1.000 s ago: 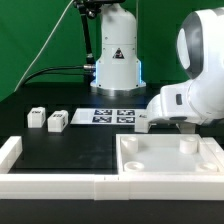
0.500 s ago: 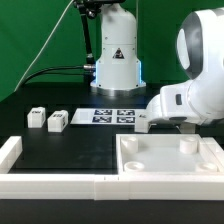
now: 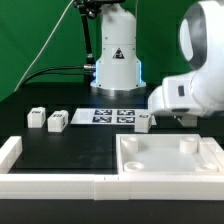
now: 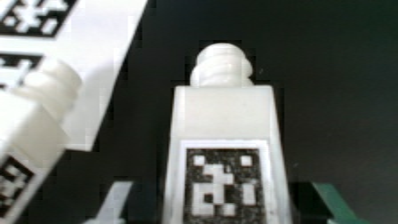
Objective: Assemble one leg
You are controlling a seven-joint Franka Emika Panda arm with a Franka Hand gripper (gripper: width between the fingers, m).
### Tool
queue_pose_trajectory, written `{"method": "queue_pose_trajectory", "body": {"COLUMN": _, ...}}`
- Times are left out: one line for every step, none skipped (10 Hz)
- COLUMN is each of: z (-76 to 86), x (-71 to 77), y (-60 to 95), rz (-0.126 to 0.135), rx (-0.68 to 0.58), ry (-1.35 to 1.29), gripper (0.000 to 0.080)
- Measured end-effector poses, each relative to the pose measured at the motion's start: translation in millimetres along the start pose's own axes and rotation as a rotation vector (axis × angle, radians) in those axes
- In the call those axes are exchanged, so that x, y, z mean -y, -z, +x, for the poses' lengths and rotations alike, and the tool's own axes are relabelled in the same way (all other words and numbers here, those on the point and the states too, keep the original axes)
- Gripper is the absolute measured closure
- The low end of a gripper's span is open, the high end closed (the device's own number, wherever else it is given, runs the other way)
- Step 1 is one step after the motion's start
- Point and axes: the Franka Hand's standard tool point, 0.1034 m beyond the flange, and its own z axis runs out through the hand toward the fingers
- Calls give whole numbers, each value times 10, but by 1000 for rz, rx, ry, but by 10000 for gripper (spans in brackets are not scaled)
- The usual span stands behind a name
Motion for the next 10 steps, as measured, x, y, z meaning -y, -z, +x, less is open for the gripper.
{"method": "queue_pose_trajectory", "body": {"z": -128, "x": -16, "y": 134, "rz": 0, "rx": 1, "ry": -9, "gripper": 509}}
{"method": "queue_pose_trajectory", "body": {"z": -192, "x": -24, "y": 236, "rz": 1, "rx": -11, "ry": -9, "gripper": 509}}
{"method": "queue_pose_trajectory", "body": {"z": -137, "x": -16, "y": 236, "rz": 5, "rx": -47, "ry": -9, "gripper": 509}}
{"method": "queue_pose_trajectory", "body": {"z": -129, "x": -17, "y": 229, "rz": 6, "rx": -53, "ry": -9, "gripper": 508}}
{"method": "queue_pose_trajectory", "body": {"z": -85, "x": -5, "y": 269, "rz": 12, "rx": -105, "ry": -8, "gripper": 508}}
{"method": "queue_pose_trajectory", "body": {"z": -8, "x": 17, "y": 328, "rz": 24, "rx": -236, "ry": -7, "gripper": 508}}
{"method": "queue_pose_trajectory", "body": {"z": -27, "x": 19, "y": 332, "rz": 30, "rx": -335, "ry": -6, "gripper": 508}}
{"method": "queue_pose_trajectory", "body": {"z": -40, "x": 14, "y": 316, "rz": 33, "rx": -390, "ry": -5, "gripper": 508}}
{"method": "queue_pose_trajectory", "body": {"z": 27, "x": 32, "y": 372, "rz": 45, "rx": -508, "ry": -2, "gripper": 508}}
{"method": "queue_pose_trajectory", "body": {"z": 21, "x": 14, "y": 413, "rz": 55, "rx": -625, "ry": 3, "gripper": 508}}
